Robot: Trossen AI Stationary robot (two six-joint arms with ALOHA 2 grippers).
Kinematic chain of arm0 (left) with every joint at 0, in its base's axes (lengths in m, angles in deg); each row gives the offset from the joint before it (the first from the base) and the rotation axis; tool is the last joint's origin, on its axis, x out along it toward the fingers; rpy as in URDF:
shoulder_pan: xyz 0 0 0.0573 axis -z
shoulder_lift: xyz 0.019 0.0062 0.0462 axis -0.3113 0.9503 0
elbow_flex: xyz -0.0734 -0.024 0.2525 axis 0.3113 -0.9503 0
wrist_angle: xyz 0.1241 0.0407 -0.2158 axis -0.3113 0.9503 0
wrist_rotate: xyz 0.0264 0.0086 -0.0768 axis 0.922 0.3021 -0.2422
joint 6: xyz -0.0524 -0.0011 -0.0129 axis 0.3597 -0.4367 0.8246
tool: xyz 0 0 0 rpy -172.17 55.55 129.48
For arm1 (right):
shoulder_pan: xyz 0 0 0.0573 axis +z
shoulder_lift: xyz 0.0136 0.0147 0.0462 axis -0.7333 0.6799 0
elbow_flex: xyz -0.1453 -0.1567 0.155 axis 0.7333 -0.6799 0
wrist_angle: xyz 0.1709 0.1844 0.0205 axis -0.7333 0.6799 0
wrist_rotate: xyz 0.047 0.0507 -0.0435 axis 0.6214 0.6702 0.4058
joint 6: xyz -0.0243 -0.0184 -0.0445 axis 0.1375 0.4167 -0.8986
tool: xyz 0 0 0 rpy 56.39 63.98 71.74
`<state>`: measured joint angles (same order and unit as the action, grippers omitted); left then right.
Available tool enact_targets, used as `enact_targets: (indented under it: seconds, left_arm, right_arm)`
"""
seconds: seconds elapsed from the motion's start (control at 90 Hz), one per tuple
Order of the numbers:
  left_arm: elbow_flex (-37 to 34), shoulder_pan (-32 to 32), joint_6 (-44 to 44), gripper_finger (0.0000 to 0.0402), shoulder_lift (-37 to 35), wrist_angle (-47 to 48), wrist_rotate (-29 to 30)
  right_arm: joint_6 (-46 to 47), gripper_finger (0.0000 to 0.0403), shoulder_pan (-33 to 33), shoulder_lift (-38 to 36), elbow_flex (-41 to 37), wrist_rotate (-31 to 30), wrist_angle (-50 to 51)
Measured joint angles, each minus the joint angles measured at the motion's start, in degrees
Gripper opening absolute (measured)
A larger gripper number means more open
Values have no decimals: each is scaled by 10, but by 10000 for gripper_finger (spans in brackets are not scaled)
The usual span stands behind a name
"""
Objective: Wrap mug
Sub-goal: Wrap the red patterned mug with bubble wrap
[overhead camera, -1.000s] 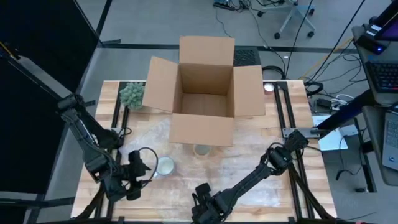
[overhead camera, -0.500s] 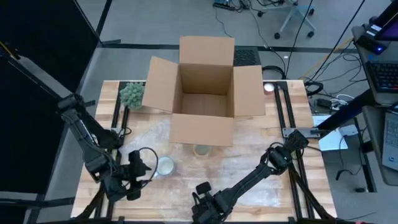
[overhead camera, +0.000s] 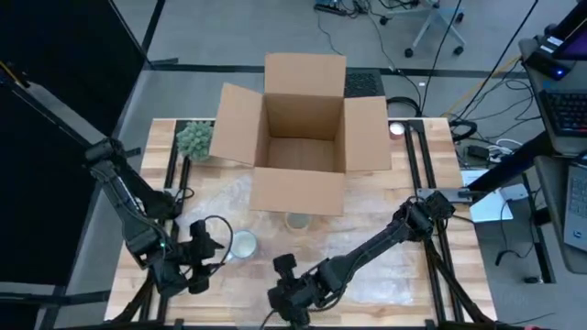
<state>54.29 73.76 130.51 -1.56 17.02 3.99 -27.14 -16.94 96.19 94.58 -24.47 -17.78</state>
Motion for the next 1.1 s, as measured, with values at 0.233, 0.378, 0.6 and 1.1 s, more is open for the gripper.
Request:
enact_targets:
  seconds: [0.233,0.378,0.6,1.1]
  left_arm:
    - [0,-12,-3,205,14,1,18]
    - [0,-22,-4,205,38,4,18]
    - [4,-23,0,205,45,8,-10]
    - [76,-7,13,205,-12,67,-61]
  right_arm:
    - [-37,0,-40,-3,0,-1,-97]
    - [-47,0,-62,-4,0,0,-117]
    - [-30,0,-102,-6,0,0,-116]
    - [-12,0,-155,-6,1,5,-107]
